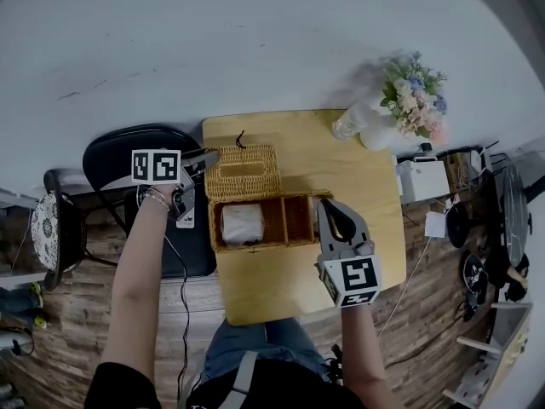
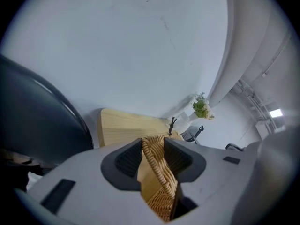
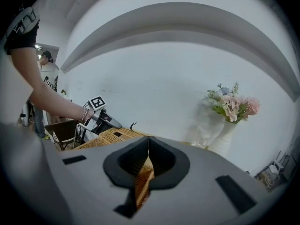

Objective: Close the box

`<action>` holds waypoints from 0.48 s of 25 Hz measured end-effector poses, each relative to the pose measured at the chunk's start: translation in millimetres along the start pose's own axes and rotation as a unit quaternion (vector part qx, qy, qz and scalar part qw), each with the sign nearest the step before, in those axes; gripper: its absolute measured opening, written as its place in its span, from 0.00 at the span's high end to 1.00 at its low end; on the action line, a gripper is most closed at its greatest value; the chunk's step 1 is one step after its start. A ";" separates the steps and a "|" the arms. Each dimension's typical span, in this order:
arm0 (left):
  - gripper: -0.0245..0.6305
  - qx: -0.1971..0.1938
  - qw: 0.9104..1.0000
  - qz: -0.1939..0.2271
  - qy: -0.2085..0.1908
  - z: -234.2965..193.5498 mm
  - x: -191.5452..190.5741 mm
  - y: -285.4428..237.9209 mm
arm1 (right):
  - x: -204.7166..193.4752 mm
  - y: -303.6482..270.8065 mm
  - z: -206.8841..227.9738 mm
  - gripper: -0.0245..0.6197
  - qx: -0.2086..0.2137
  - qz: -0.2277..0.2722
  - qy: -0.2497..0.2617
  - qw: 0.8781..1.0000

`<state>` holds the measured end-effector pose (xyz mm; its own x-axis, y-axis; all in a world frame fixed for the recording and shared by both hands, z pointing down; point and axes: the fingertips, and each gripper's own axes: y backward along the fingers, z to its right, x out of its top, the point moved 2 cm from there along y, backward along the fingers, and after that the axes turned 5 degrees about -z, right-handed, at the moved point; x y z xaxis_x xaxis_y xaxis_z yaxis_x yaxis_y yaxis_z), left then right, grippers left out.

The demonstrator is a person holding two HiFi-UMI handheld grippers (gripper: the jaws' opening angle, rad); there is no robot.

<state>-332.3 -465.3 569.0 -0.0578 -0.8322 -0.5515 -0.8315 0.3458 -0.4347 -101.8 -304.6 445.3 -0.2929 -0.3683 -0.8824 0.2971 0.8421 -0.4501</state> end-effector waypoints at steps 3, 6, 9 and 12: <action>0.74 0.017 0.999 -0.004 -0.028 9.7 6.0 6.8 | 4.1 3.8 -3.4 0.94 0.005 0.004 0.005 1.000; 0.74 0.035 0.998 -0.004 -0.048 19.9 10.0 13.7 | 8.5 8.4 -4.4 0.94 0.010 0.010 0.008 1.000; 0.74 0.050 0.996 0.000 -0.068 29.9 12.7 20.0 | 12.0 14.3 -3.0 0.94 0.012 0.018 0.002 1.000; 0.74 0.070 0.994 0.000 -0.088 37.9 13.3 27.0 | 14.4 22.6 -3.9 0.94 0.013 0.026 0.000 1.000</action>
<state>-334.6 -450.6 522.9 0.0508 -0.7480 -0.6618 -0.7465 0.4118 -0.5227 -102.8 -289.4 423.0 -0.2762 -0.3236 -0.9050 0.3355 0.8499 -0.4064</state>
